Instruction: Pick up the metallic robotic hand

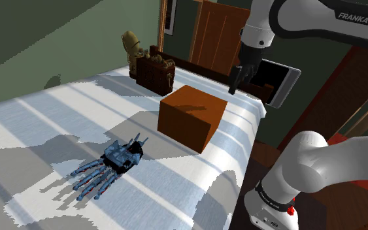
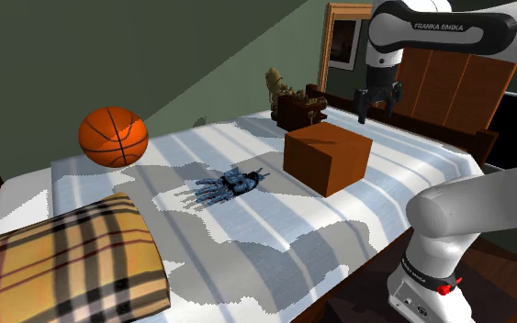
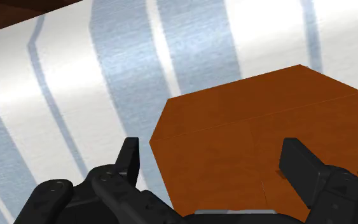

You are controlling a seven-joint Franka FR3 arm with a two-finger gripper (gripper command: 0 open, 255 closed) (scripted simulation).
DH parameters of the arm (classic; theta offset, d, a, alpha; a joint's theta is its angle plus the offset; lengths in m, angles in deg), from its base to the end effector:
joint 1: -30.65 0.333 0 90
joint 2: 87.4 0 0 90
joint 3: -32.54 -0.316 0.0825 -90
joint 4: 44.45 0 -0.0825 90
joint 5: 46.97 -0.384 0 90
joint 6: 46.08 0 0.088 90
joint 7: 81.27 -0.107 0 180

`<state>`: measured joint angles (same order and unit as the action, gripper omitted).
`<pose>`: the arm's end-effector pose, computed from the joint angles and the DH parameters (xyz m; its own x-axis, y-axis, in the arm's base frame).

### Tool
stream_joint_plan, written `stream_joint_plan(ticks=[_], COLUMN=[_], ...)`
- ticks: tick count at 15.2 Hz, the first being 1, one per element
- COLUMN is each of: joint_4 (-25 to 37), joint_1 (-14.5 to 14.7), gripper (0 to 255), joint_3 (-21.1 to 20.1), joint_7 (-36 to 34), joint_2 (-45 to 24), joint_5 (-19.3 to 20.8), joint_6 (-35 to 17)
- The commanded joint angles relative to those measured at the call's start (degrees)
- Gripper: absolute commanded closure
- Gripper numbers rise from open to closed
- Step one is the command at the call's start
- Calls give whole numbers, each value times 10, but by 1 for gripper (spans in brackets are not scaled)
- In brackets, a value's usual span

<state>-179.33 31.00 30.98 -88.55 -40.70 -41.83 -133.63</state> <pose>0.2947 0.0026 0.5970 0.9944 -0.1054 0.0030 -0.1051 -0.9884 0.1098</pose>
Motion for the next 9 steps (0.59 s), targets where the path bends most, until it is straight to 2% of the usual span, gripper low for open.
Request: stream_joint_plan(ticks=[1, 9], joint_4=[0, -42], joint_1=[0, -4], gripper=[0, 0], joint_3=[0, -113], joint_7=[0, -213], joint_2=[0, -1], joint_5=[0, -109], joint_6=[0, -30])
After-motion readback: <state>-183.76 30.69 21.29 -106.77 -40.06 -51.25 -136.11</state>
